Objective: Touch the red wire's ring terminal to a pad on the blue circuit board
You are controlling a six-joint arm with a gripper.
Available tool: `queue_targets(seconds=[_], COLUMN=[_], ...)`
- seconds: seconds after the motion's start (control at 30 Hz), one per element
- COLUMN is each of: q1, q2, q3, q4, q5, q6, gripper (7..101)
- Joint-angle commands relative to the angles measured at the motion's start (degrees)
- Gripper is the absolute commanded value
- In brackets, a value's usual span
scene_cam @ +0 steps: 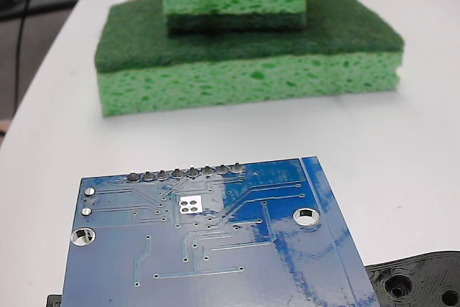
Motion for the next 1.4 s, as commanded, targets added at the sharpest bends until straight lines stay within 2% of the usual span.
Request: queue_targets(seconds=[0.03,0.4,0.53,0.73,0.9,1.4], q1=[0.00,0.88,3.43,4.48,8.26,8.09], q2=[0.09,0.09,0.09,0.09,0.09,0.09], q3=[-0.26,-0.26,-0.26,-0.26,-0.26,-0.26], q4=[-0.18,-0.18,-0.18,-0.18,0.00,0.09], q5=[0.18,-0.26,-3.34,-4.75,-9.23,-9.14], q6=[0.09,0.35,-0.35,-0.62,-1.85,-1.93], gripper=[100.3,100.3,100.3,100.3,100.3,100.3])
